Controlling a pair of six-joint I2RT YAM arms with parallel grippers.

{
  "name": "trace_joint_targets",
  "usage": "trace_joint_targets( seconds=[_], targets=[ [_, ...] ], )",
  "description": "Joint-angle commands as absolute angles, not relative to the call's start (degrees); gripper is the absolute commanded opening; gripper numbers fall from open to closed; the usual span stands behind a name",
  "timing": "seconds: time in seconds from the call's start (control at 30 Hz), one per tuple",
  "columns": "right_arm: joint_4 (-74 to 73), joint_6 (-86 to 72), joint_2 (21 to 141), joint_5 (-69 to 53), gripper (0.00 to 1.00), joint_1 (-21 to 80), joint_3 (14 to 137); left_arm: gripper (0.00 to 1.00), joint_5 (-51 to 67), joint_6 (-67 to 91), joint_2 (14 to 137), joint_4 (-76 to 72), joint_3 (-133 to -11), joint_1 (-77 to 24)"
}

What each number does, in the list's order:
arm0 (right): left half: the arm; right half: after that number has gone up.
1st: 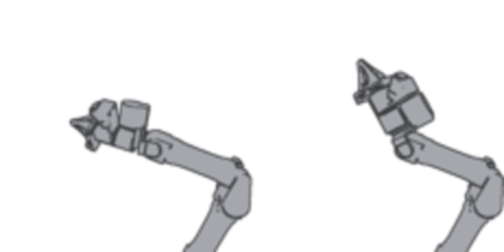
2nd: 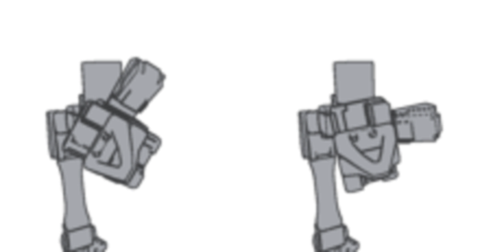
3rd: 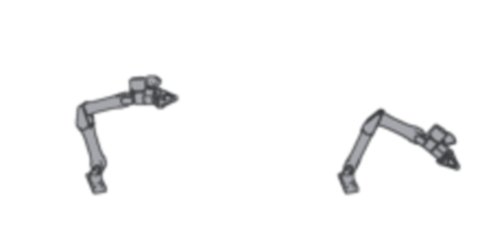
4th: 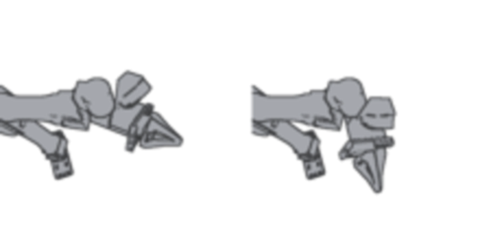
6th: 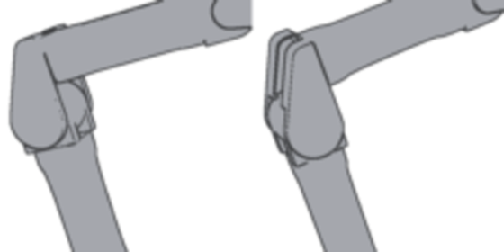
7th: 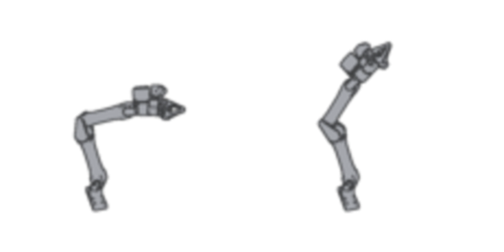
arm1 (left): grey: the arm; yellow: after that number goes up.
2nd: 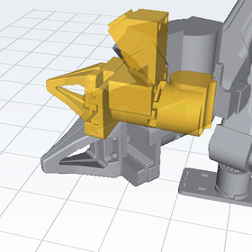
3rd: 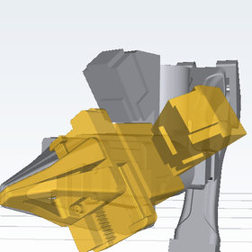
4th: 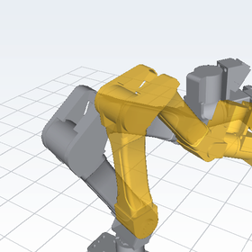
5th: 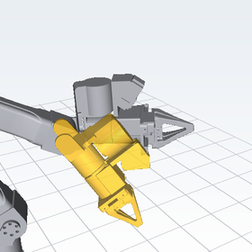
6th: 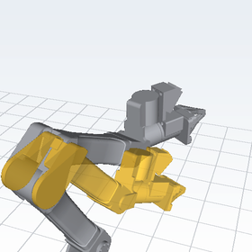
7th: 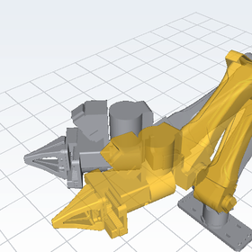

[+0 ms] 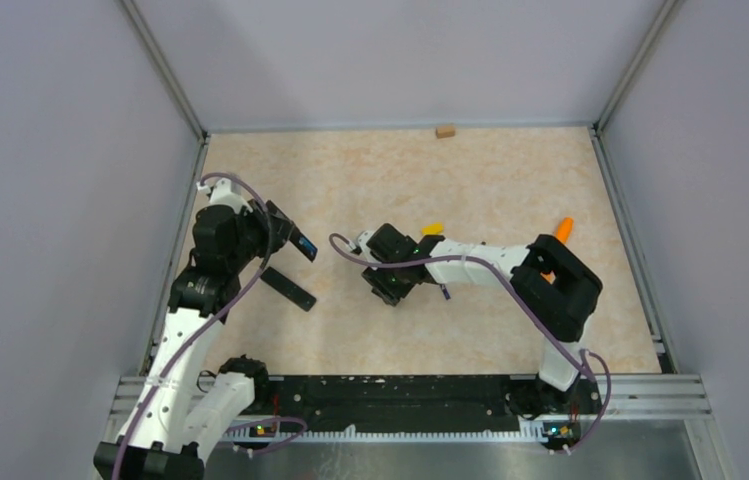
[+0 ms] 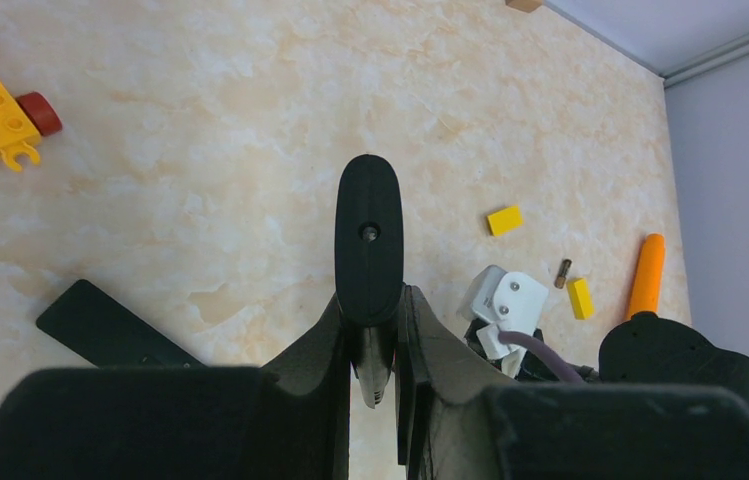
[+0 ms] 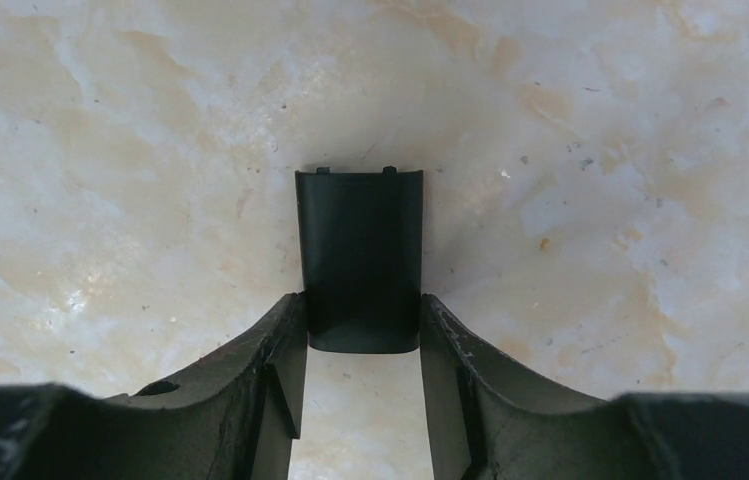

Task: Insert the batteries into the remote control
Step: Pick up the battery cover at the center of the board, then load the battery cover into the remote control.

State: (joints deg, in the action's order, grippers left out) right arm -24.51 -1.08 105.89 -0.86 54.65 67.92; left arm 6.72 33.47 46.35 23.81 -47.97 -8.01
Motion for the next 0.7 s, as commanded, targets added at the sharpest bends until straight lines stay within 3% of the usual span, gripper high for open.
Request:
trace_joint_targets(
  seconds=[0.0,0.23,0.43,0.67],
  targets=[
    [-22.46,-5.33,97.80,0.92,0.39,55.07,67.55,0.00,12.28,36.78,45.96,17.15,-46.12,-7.73],
    [-17.43,-9.30,84.20,2.29,0.39,54.94,66.11,0.00,21.51,39.76,51.88,7.85,-49.37,-7.73],
    [-8.21,-3.16,73.66,0.60,0.41,54.93,59.77,0.00,27.61,43.18,54.16,-3.65,-46.33,-7.73],
    [-7.77,-0.34,70.95,-3.67,0.41,54.96,61.85,0.00,31.55,46.75,53.57,-13.70,-42.55,-8.38]
  ],
)
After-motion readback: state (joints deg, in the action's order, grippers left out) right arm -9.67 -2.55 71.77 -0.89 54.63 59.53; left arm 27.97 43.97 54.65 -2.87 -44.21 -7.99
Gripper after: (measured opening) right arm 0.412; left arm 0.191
